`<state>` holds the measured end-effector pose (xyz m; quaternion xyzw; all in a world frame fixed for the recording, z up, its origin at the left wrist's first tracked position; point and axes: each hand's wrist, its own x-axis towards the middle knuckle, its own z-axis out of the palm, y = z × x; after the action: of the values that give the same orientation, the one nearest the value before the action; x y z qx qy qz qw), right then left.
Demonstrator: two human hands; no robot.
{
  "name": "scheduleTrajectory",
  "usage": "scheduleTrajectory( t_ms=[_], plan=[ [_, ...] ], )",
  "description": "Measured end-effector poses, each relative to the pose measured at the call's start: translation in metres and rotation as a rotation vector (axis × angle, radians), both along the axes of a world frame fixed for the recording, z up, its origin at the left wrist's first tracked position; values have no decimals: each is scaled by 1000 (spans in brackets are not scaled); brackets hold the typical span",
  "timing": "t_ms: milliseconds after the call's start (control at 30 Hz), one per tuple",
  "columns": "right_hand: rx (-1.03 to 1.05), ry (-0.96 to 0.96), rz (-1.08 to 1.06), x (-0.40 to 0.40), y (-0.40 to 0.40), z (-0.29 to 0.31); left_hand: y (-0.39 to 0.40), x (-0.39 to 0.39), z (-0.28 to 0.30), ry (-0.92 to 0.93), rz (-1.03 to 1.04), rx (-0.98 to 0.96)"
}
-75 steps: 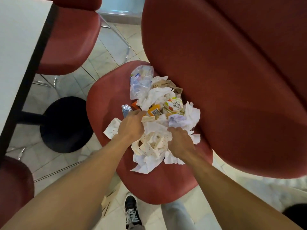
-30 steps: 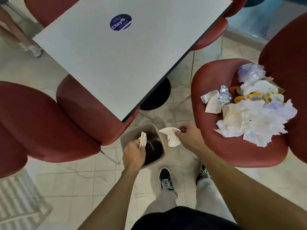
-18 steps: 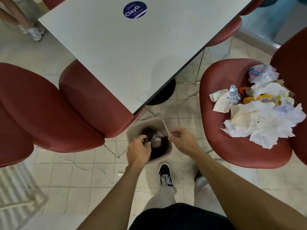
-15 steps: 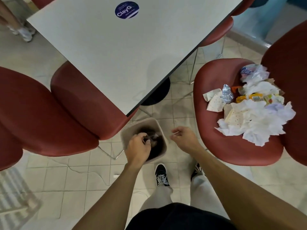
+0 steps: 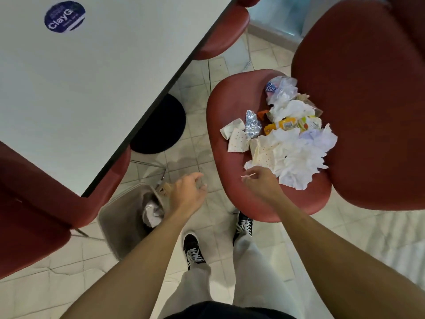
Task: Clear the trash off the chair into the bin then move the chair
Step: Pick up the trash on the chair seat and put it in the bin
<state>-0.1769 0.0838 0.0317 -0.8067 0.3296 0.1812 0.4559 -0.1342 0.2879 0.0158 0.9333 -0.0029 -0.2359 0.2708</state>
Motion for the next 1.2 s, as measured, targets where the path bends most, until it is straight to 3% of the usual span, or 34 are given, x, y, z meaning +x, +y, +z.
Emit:
scheduleTrajectory(
  t_ms=[267, 533, 700, 900, 1200],
  plan=[
    [-41, 64, -48, 25, -107, -55, -132, 46, -34, -3, -157, -29],
    [-28, 164, 241, 44, -150, -108, -221, 74, -72, 114, -434, 73],
    [-14, 238, 368, 44, -154, -119, -239, 74, -89, 216, -496, 185],
    [-70, 184, 326, 38, -155, -115, -231, 69, -86, 118, -400, 182],
    [-218, -87, 7, 24, -141, -70, -193, 49, -48, -91, 8, 31]
  ],
)
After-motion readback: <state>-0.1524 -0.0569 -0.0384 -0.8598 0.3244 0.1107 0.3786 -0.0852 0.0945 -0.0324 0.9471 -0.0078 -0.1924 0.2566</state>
